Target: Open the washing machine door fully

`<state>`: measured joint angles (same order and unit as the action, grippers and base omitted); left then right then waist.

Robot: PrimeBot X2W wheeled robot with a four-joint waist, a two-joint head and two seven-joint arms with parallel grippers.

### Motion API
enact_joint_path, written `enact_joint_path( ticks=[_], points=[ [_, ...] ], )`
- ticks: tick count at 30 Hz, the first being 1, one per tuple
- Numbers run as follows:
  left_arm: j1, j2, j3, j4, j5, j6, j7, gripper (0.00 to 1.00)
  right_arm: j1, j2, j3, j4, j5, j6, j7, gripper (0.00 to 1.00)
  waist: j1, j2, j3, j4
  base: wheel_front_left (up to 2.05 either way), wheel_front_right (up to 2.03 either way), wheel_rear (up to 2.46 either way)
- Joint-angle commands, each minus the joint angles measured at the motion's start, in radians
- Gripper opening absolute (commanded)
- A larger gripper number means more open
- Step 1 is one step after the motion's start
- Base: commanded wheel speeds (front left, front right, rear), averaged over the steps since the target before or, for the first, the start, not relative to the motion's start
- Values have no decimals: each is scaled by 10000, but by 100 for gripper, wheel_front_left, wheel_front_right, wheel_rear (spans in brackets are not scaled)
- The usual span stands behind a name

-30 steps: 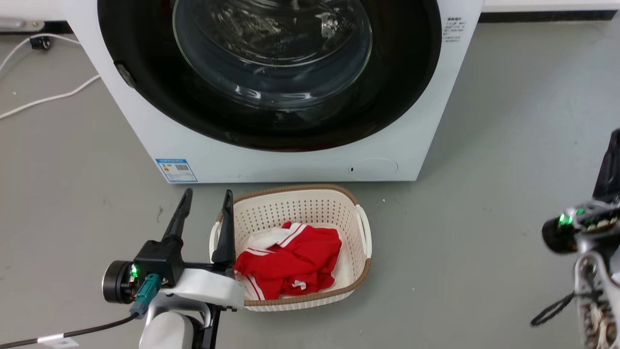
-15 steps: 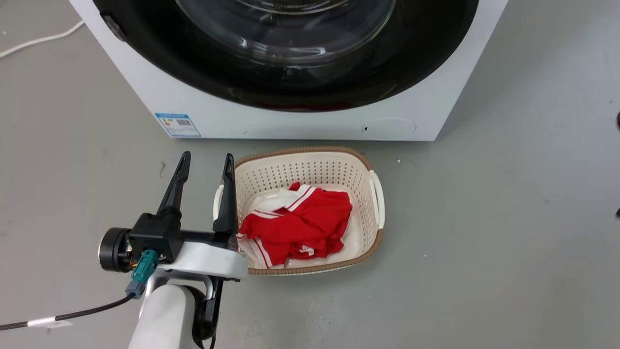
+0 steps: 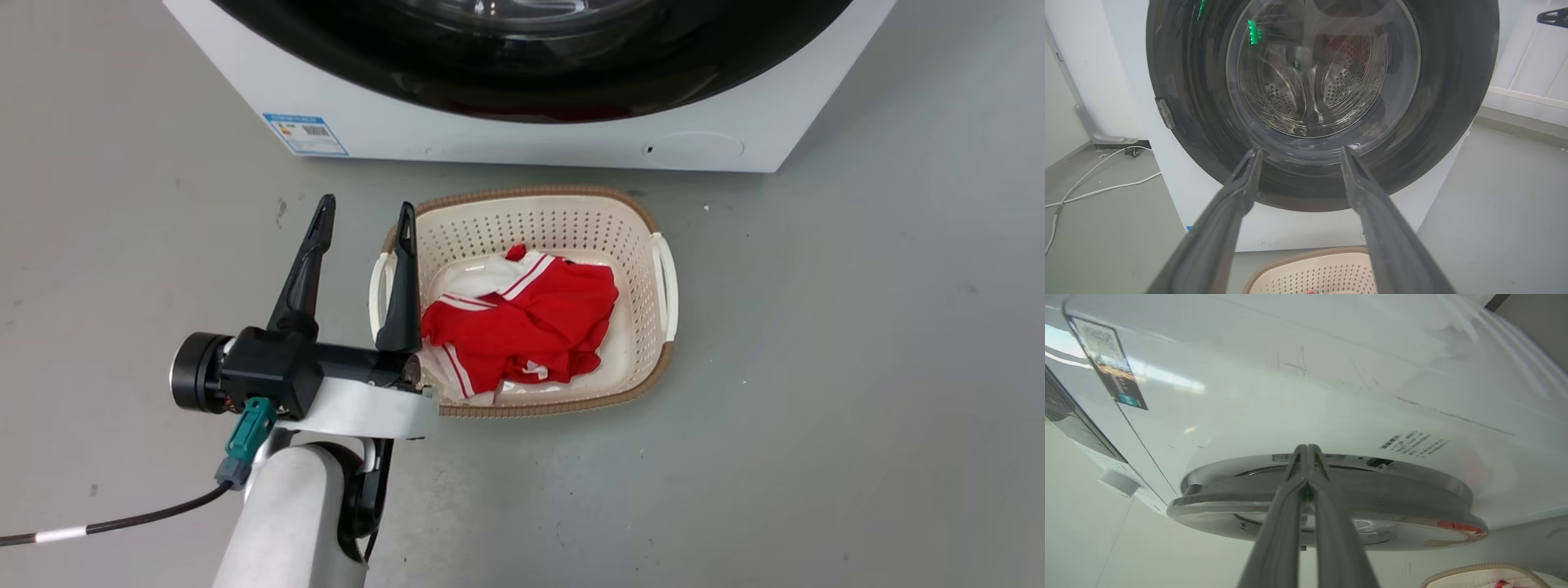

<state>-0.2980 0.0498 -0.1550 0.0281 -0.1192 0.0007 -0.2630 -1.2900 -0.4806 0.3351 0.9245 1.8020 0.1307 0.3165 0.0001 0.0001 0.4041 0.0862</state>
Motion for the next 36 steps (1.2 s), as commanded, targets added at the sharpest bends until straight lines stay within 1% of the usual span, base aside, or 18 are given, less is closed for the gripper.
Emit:
enact_joint_path(
  ticks=[1, 7, 22, 29, 36],
  points=[
    [-233, 7, -71, -104, -59, 69, -26, 100, -360, 152, 239, 215, -113, 0, 204, 0, -1, -1, 214, 95, 0, 0, 0],
    [-362, 9, -230, -200, -131, 127, -26, 100, -1183, 572, 887, 724, -455, 0, 579, 0, -1, -1, 527, 191, 0, 0, 0],
    [-527, 7, -308, -356, -216, 278, -26, 100, -2240, 841, 1480, 1475, -705, 0, 1106, 0, -1, -1, 1038, 418, 0, 0, 0],
    [-588, 7, -370, -308, -251, 342, -26, 100, -2097, 1008, 1572, 1327, -460, 2, 1973, 0, -1, -1, 1054, 412, 0, 0, 0],
    [-483, 7, -371, -144, -293, 346, -26, 100, -1577, 943, 1574, 930, -150, 13, 2797, 0, -1, -1, 726, 302, 0, 0, 0]
  ],
)
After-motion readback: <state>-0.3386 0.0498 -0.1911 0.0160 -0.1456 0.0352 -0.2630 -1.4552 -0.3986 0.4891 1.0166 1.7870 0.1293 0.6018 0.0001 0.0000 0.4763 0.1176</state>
